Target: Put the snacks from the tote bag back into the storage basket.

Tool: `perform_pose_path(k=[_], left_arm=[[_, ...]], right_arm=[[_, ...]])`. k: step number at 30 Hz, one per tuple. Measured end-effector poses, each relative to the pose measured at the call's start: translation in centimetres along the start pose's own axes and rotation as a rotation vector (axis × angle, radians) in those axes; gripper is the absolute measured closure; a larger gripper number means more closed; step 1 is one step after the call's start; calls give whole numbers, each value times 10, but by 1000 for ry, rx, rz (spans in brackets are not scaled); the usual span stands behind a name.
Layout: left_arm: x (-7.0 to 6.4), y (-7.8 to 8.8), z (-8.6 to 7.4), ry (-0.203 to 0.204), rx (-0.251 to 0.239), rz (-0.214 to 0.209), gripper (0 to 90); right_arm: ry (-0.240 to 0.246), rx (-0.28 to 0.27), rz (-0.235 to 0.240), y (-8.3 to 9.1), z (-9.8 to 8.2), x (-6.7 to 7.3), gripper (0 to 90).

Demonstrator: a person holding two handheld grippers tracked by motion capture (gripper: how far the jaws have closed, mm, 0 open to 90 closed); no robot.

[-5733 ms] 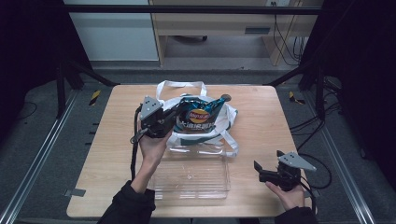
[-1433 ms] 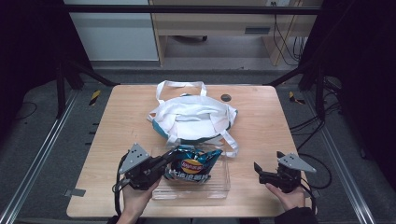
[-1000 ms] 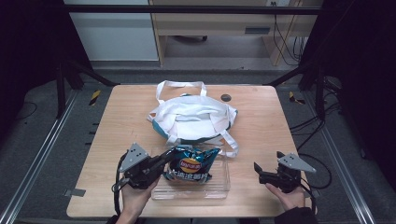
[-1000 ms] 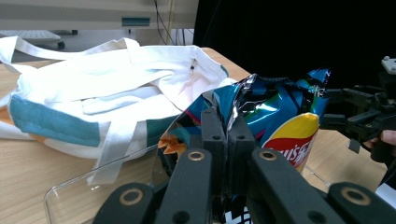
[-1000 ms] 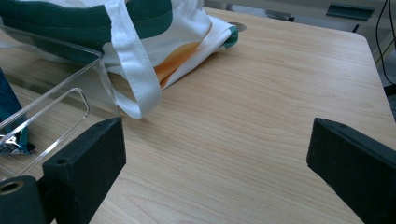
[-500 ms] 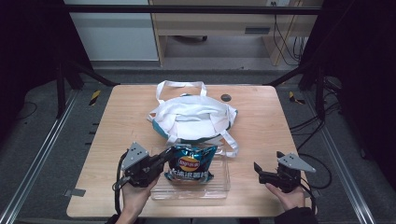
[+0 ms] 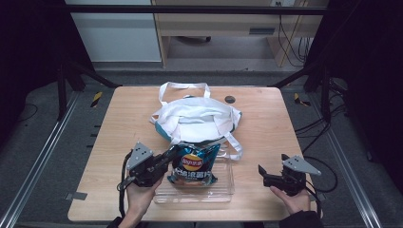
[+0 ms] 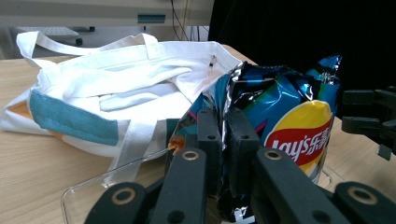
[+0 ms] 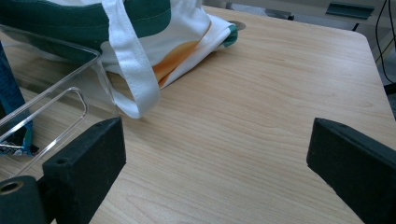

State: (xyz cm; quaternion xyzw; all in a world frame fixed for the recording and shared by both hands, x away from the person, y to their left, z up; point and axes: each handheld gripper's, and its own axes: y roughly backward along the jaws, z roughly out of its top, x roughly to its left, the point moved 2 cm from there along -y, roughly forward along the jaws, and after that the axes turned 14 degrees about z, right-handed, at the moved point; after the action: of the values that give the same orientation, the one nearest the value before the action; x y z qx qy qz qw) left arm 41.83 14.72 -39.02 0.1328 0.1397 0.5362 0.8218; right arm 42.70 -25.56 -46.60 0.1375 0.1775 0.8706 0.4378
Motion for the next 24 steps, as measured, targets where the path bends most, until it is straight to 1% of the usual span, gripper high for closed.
perform_pose_path(k=[11, 17, 24], left_arm=[[1, -8, 1, -4, -6, 12, 844], [1, -12, 1, -10, -1, 22, 830], [2, -17, 1, -6, 1, 28, 828]], right_arm=[[-1, 2, 1, -1, 0, 0, 49], [0, 3, -1, -1, 0, 0, 49], [0, 6, 0, -1, 0, -1, 48]])
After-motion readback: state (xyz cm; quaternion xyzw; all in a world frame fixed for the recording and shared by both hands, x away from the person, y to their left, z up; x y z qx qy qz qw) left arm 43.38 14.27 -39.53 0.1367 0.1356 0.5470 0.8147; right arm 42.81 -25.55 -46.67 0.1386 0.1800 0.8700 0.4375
